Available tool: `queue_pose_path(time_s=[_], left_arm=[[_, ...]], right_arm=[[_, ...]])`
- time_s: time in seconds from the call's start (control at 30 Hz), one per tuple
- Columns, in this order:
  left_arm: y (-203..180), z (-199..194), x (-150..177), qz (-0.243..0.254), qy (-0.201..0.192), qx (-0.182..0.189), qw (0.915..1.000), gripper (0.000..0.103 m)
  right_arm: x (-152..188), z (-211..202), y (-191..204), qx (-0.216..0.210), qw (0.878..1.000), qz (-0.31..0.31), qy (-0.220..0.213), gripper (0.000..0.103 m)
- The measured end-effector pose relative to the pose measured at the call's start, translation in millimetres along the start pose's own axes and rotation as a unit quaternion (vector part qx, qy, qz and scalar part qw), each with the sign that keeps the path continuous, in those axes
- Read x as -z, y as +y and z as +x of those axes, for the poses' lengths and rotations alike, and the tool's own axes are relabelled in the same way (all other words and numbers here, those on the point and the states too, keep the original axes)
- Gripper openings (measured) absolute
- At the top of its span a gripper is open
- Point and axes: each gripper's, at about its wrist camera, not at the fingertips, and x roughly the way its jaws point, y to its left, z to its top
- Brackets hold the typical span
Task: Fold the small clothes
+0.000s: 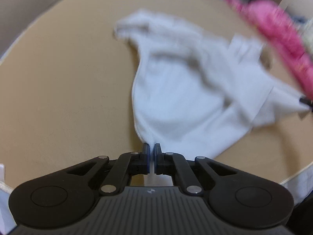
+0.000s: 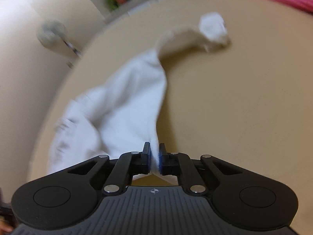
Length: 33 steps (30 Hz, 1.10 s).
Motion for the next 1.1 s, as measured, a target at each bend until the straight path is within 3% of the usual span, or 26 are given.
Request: queue_pose_path(time_s=[0.1, 0.17, 0.23, 0.27, 0.37, 0.4, 0.43, 0.5, 0.57, 0.6, 0.63, 0.67, 0.8, 0.87, 0.9, 0.93, 1.0, 1.1], left_arm=[[15, -54, 9, -0.017, -0.081, 0.047, 0.9954, 0.003], [24, -73, 22, -0.009, -0.094, 0.049, 0.9944, 0.003], [31, -62, 34, -0.008, -0.04, 0.047, 0.9981, 0.004], [29, -52, 39, 0.004, -0.01, 0.044, 0.999, 0.004], [17, -33, 49, 0.071, 0.029, -0.005, 0.997, 0.004], [18, -29, 49, 0.071, 0.036, -0.011, 0.9968, 0.008], [21, -26, 48, 0.06, 0.045, -0.007, 0.9972, 0.019], [21, -22, 46, 0.048, 0.051, 0.0, 0.9976, 0.028], [17, -15, 47, 0.05, 0.06, 0.001, 0.9969, 0.03], [17, -12, 51, 0.051, 0.068, 0.001, 0.9964, 0.034], [14, -6, 49, 0.052, 0.077, -0.003, 0.9957, 0.038], [10, 2, 49, 0.054, 0.085, -0.01, 0.9948, 0.038], [1, 17, 54, 0.058, 0.107, -0.034, 0.9919, 0.038], [-3, 18, 57, 0.062, 0.103, -0.042, 0.9919, 0.035], [-4, 17, 59, 0.065, 0.101, -0.042, 0.9918, 0.019], [-7, 16, 61, 0.07, 0.101, -0.039, 0.9917, 0.003], [-10, 6, 67, 0.086, 0.086, -0.042, 0.9917, 0.002], [-8, -26, 74, 0.084, 0.042, -0.022, 0.9954, 0.0]], right_arm=[[-13, -62, 12, -0.05, 0.997, 0.006, -0.05, 0.005], [-13, -104, 12, -0.075, 0.993, 0.013, -0.088, 0.004], [-3, -128, 1, -0.063, 0.993, 0.029, -0.092, 0.004], [5, -129, -7, -0.041, 0.996, 0.037, -0.072, 0.004], [37, -93, -26, 0.059, 0.998, 0.021, 0.03, 0.004], [48, -80, -34, 0.089, 0.994, 0.023, 0.059, 0.006], [59, -70, -41, 0.104, 0.992, 0.026, 0.072, 0.008], [76, -58, -52, 0.111, 0.99, 0.042, 0.078, 0.008], [82, -54, -56, 0.126, 0.987, 0.046, 0.089, 0.008], [82, -55, -53, 0.133, 0.987, 0.029, 0.083, 0.012], [84, -55, -51, 0.142, 0.987, 0.012, 0.08, 0.024], [85, -52, -50, 0.144, 0.986, 0.004, 0.087, 0.031], [93, -33, -47, 0.147, 0.982, -0.033, 0.115, 0.032], [98, -30, -40, 0.159, 0.978, -0.072, 0.116, 0.029], [100, -29, -36, 0.163, 0.976, -0.091, 0.115, 0.025], [100, -26, -37, 0.159, 0.976, -0.099, 0.115, 0.004], [103, -21, -37, 0.147, 0.98, -0.087, 0.105, 0.003], [96, -50, -39, 0.114, 0.99, -0.05, 0.061, 0.003]])
